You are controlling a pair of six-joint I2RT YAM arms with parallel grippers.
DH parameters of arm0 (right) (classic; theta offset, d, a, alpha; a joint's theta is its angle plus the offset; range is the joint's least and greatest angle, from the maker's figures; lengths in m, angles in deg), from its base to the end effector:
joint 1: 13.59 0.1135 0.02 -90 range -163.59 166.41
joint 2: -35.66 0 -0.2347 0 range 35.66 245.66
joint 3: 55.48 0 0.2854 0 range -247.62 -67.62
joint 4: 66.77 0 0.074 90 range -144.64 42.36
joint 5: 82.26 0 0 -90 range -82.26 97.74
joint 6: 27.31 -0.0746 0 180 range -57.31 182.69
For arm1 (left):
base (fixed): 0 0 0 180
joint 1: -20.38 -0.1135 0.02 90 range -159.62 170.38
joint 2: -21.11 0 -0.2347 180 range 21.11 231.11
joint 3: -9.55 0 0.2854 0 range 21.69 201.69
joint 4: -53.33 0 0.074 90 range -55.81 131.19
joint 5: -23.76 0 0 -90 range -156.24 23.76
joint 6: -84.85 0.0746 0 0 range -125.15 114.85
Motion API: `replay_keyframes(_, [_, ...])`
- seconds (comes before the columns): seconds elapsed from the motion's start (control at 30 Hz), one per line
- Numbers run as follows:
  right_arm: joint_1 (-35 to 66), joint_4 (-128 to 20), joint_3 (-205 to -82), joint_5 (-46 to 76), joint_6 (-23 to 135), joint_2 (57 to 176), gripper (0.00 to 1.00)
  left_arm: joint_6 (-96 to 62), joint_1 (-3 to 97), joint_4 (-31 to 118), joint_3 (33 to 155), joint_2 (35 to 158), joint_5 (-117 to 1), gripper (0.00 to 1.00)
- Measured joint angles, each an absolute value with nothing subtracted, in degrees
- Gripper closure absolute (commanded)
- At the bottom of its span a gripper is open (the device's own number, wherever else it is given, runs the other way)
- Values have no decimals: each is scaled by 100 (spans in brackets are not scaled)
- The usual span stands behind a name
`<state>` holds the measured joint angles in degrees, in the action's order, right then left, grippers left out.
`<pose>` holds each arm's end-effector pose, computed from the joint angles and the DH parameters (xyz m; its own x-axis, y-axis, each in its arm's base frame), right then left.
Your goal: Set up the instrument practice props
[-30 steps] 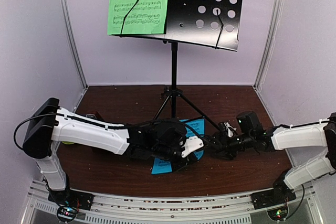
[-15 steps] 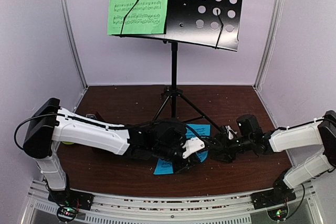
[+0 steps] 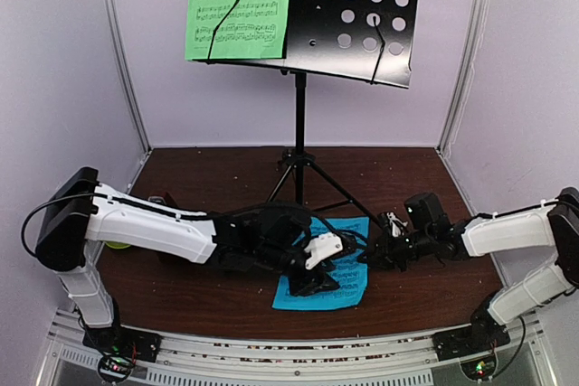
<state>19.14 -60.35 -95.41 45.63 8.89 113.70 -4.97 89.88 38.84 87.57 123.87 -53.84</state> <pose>0.2197 0.1957 0.0738 -0.9900 0.1208 -0.0735 0.0065 0.5583 0.8296 0.1408 -0.4222 0.1301 -0.2184 0.5930 -0.7750 0.9738 0.1844 -0.1334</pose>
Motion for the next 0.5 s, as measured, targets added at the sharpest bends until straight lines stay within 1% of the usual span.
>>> replay_keyframes(0.13, [1916, -5395, -9538, 4493, 1595, 10907, 100, -980, 8323, 3954, 7686, 11320, -5447, 41])
replay_keyframes(0.27, [1916, -4814, -9549, 4465, 2255, 10284, 100, -1240, 7783, 4031, 7085, 10468, -5637, 39])
replay_keyframes(0.37, [1949, -4392, -9639, 4456, 2692, 9934, 100, -1334, 7645, 4009, 6967, 10236, -5701, 37])
replay_keyframes(0.5, [2146, -3701, -10109, 4393, 3304, 9821, 100, -1369, 7549, 3967, 6974, 10230, -5668, 32])
